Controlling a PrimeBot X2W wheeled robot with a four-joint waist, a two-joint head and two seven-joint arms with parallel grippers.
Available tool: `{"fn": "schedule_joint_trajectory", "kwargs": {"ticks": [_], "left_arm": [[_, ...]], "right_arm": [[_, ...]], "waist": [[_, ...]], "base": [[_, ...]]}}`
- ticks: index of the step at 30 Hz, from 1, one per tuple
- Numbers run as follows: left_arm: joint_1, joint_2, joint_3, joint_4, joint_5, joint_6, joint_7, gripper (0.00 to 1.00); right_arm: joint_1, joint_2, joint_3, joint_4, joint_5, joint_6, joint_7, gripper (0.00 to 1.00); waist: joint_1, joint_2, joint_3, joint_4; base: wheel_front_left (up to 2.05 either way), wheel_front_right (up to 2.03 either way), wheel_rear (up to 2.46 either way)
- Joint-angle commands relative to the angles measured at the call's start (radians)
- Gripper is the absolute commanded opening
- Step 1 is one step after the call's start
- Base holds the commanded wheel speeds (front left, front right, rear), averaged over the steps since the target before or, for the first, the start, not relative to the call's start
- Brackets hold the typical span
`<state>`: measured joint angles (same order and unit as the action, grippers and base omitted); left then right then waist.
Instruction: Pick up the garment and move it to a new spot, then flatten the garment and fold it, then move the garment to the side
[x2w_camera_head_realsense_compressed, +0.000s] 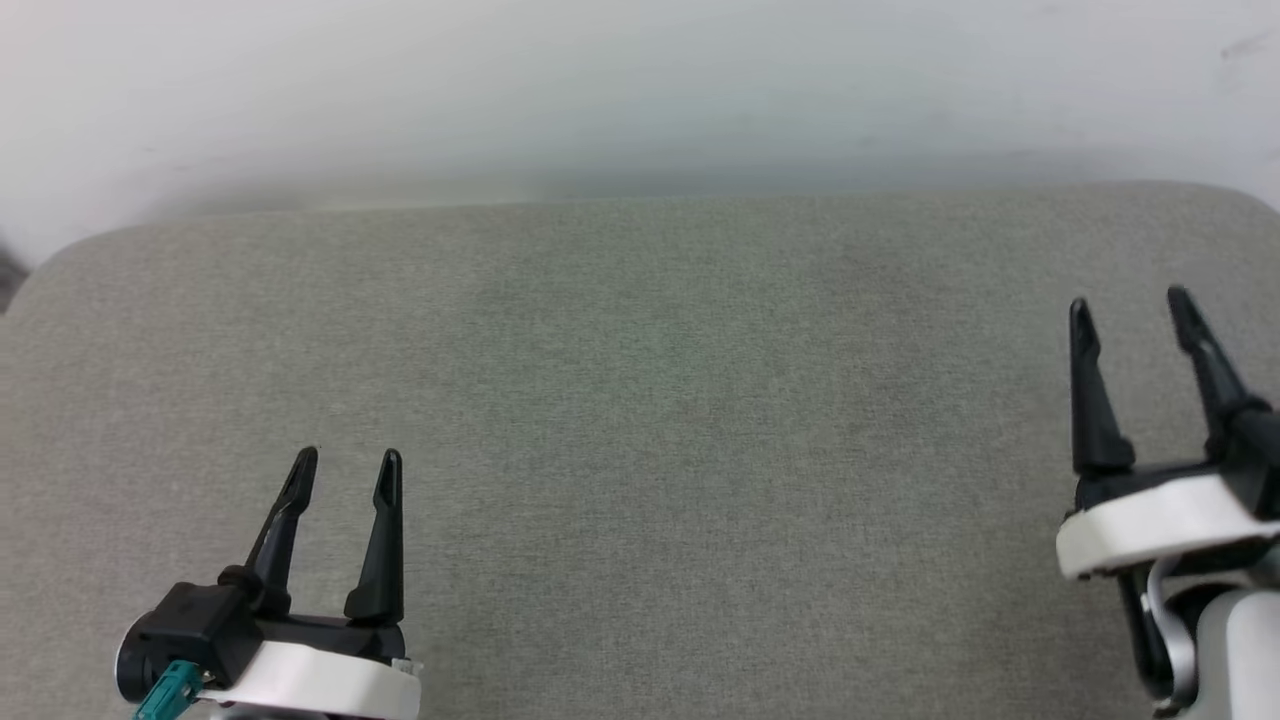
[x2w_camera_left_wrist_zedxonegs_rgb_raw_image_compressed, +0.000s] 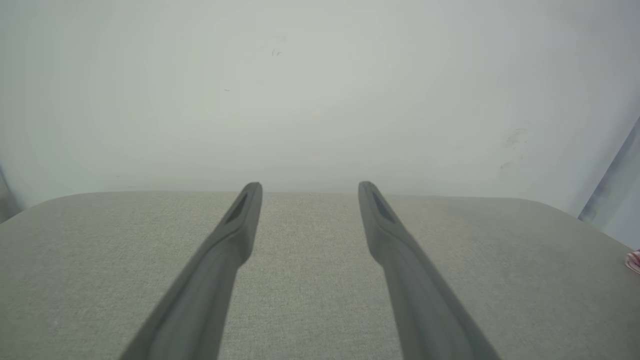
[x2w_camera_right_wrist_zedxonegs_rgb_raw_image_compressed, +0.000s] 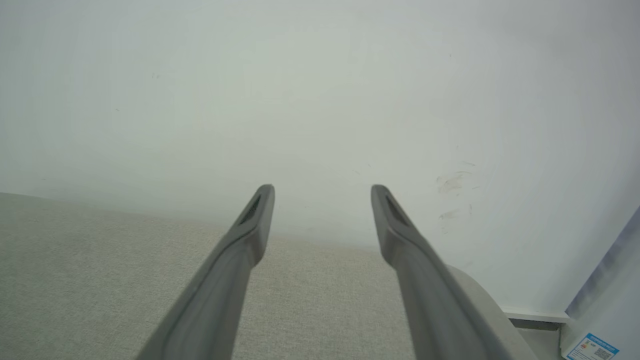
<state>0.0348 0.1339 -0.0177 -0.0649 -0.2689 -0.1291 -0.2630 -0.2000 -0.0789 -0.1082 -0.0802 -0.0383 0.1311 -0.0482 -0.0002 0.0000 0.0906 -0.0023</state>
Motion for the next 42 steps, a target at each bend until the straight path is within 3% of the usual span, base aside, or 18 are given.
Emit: {"fn": "schedule_joint_trajectory", "kwargs": {"ticks": [1,12,42], "left_arm": [[0.013,-0.007,0.004,0.009,-0.004,-0.001,-0.002,1.0],[0.042,-0.022,0.007,0.038,0.001,-0.001,-0.002,1.0],[0.056,-0.022,0.014,0.051,0.01,-0.001,-0.002,1.0]], "right_arm": [[0.04,0.015,0.002,0.026,0.032,-0.001,-0.049,1.0],[0.131,0.03,0.059,0.168,0.116,-0.001,-0.193,1.0],[0.145,0.031,0.102,0.198,0.169,-0.001,-0.217,1.0]], "waist": [[0.0002,0.0,-0.016,0.017],[0.0002,0.0,-0.047,0.026],[0.0002,0.0,-0.068,0.013]], "base": [[0.0,0.0,0.0],[0.0,0.0,0.0],[0.0,0.0,0.0]]}}
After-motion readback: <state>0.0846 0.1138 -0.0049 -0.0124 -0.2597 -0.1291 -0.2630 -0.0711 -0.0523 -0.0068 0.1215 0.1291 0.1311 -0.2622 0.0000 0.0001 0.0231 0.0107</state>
